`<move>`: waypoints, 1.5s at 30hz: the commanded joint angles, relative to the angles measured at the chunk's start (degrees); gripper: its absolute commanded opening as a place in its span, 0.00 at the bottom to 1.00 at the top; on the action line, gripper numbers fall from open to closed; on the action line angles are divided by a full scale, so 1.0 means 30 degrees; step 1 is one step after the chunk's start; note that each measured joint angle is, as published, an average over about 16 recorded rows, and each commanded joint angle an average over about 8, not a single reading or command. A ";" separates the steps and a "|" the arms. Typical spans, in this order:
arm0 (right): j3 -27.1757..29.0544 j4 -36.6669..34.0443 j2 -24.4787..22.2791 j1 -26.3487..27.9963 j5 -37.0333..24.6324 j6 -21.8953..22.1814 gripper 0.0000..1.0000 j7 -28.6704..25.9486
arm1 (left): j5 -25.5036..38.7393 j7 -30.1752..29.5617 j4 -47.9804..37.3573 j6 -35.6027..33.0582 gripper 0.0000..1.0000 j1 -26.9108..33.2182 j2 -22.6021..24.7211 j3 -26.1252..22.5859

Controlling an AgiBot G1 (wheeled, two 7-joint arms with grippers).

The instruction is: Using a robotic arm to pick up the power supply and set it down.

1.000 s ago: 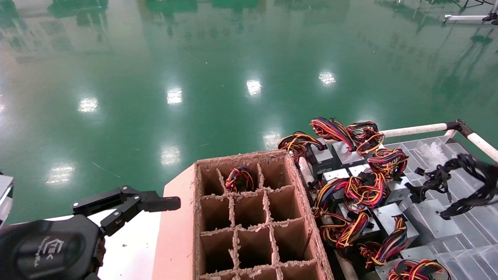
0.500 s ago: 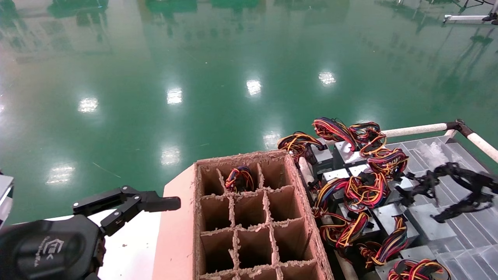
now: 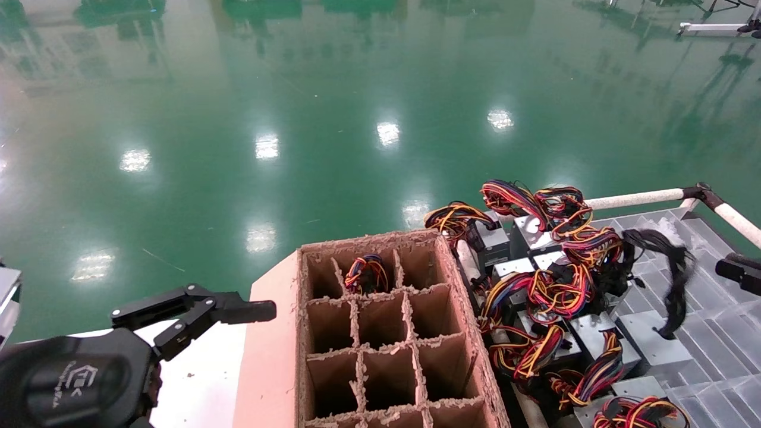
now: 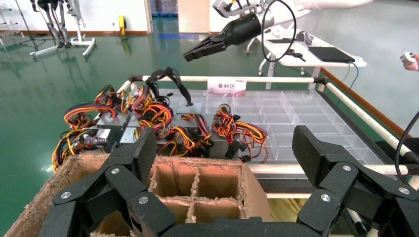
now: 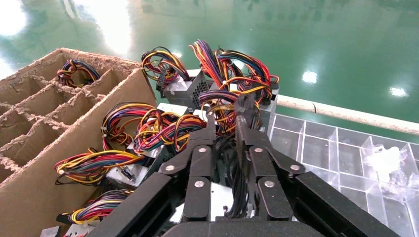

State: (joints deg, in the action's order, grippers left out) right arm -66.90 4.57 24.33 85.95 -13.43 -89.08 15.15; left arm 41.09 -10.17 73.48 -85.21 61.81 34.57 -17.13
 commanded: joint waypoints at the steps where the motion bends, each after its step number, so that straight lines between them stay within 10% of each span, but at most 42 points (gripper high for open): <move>1: -0.0025 -0.0016 -0.0034 0.0023 -0.0052 0.0006 1.00 0.0027 | 0.0000 -0.0001 0.0001 0.0000 1.00 0.0000 0.0000 0.0000; 45: 0.9514 1.3028 0.2021 -0.4452 -0.4988 0.0502 1.00 -0.5034 | -0.0021 0.0021 -0.0027 0.0004 1.00 0.0016 -0.0008 -0.0038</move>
State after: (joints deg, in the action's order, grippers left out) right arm -40.41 40.89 29.97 73.61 -27.16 -87.74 1.04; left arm 41.03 -10.11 73.40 -85.21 61.86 34.55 -17.24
